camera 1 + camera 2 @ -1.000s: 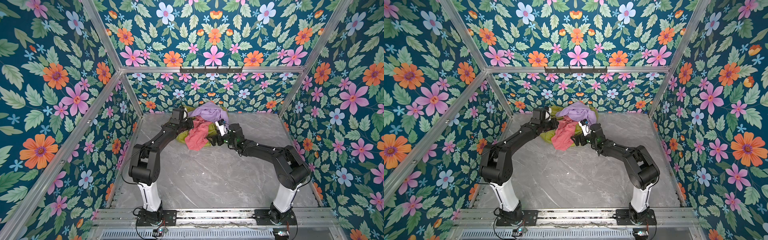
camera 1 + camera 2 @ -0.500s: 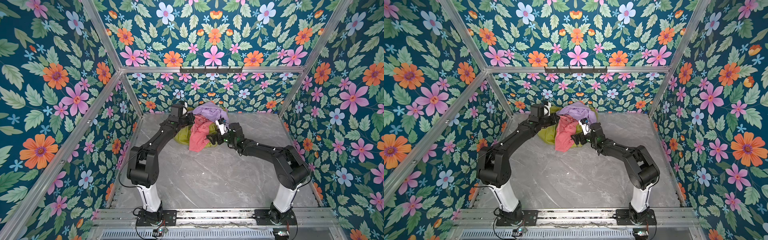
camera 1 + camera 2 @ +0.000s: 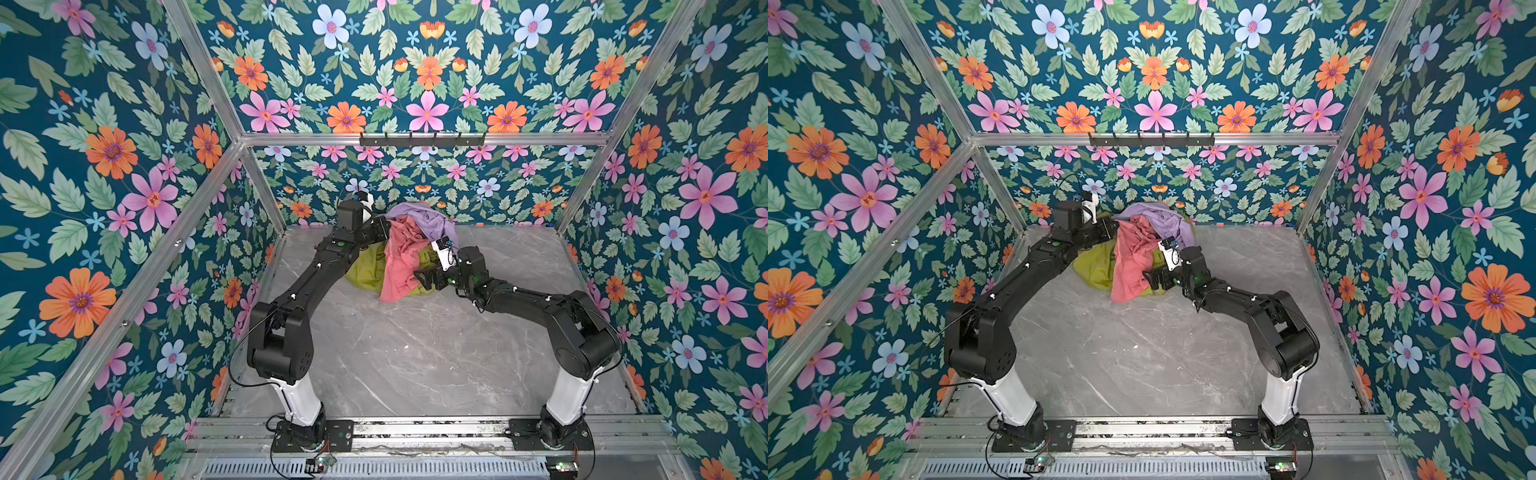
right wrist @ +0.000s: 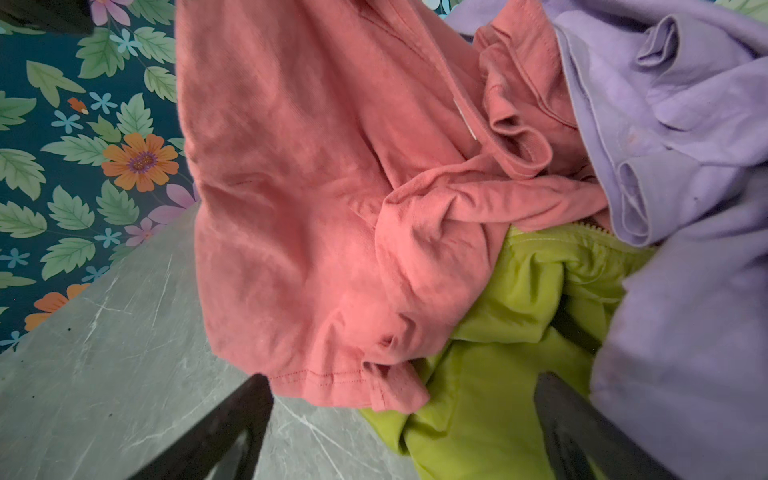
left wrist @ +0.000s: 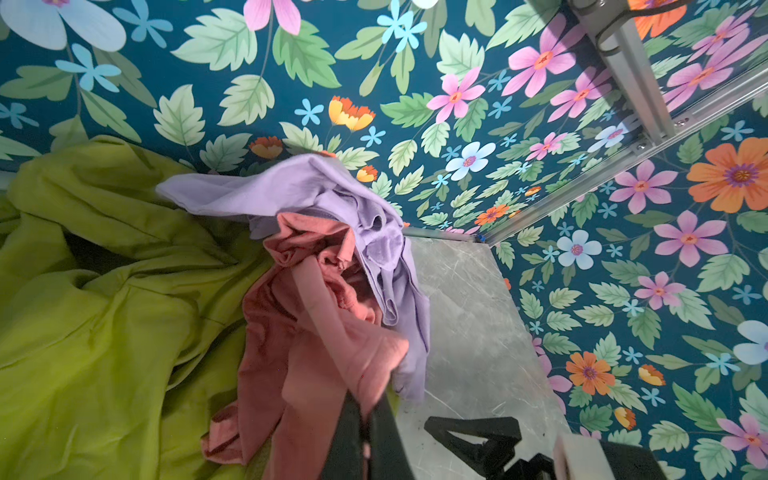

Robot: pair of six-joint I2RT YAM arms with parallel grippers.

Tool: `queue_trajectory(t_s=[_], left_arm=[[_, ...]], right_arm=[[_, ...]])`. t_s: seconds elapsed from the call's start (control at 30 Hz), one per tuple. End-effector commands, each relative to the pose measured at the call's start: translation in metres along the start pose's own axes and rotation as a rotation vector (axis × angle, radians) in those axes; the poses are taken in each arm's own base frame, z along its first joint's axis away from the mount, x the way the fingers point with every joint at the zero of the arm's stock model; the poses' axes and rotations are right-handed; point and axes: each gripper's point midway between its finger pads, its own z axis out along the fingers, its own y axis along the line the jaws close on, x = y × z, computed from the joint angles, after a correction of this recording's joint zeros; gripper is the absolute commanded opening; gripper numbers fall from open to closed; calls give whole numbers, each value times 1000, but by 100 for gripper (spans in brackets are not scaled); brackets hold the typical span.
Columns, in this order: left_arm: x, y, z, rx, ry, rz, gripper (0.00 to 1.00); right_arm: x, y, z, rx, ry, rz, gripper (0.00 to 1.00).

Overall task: Pick out a specific cloth from the pile
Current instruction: 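Lift the pink shirt with the left gripper while the right gripper presses the pile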

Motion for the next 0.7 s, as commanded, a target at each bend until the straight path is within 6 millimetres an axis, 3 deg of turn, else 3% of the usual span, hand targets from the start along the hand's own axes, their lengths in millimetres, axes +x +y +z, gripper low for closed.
queue_trajectory(t_s=[0.0,0.33,0.67], left_arm=[[-21,-16,-10,51,-77,38,0],[-28,-21,-26,54,-134,56,0],[-42,-40,-39,122,-199,86,0]], right_arm=[[-6,0,-1,3,-26,-7,99],[-2,-2,-1,9,-26,-4,99],[-2,-1,-4,10,-37,-7,99]])
